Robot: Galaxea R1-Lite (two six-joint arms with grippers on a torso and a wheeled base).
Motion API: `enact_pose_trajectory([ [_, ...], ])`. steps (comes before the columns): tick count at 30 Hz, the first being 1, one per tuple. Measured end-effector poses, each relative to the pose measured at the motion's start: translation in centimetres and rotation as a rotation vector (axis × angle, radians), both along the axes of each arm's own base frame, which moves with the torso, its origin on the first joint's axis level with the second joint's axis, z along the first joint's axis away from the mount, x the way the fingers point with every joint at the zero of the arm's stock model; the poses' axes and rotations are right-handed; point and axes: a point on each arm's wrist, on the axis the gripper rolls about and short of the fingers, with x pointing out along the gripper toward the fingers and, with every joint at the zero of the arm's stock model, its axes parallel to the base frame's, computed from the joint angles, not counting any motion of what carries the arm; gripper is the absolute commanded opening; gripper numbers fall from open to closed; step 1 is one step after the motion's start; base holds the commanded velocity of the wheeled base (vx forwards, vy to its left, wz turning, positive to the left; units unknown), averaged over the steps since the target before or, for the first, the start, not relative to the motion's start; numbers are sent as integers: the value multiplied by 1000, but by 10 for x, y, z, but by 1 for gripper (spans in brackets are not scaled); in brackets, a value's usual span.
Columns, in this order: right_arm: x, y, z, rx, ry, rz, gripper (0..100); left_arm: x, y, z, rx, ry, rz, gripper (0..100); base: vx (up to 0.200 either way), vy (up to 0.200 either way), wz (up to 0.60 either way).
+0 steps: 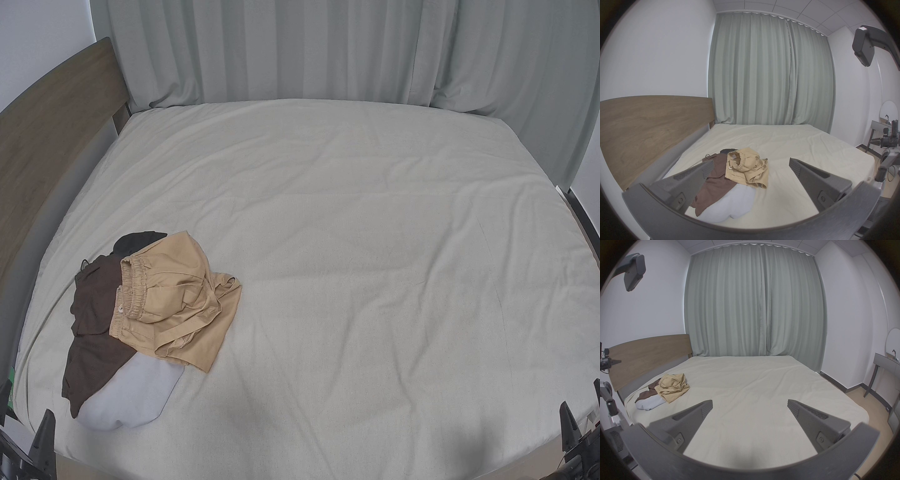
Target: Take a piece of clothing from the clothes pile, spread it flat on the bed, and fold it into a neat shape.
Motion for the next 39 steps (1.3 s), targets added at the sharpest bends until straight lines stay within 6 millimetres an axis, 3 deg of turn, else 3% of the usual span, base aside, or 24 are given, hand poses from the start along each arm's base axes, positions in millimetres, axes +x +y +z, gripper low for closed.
enact_pose_trajectory([
  [19,0,0,0,-1,0,3,100,28,-3,36,-208,158,-180,100,0,0,0],
  [39,0,0,0,-2,-2,4,100,99,-14,54,-236,287,-218,100,0,0,0],
])
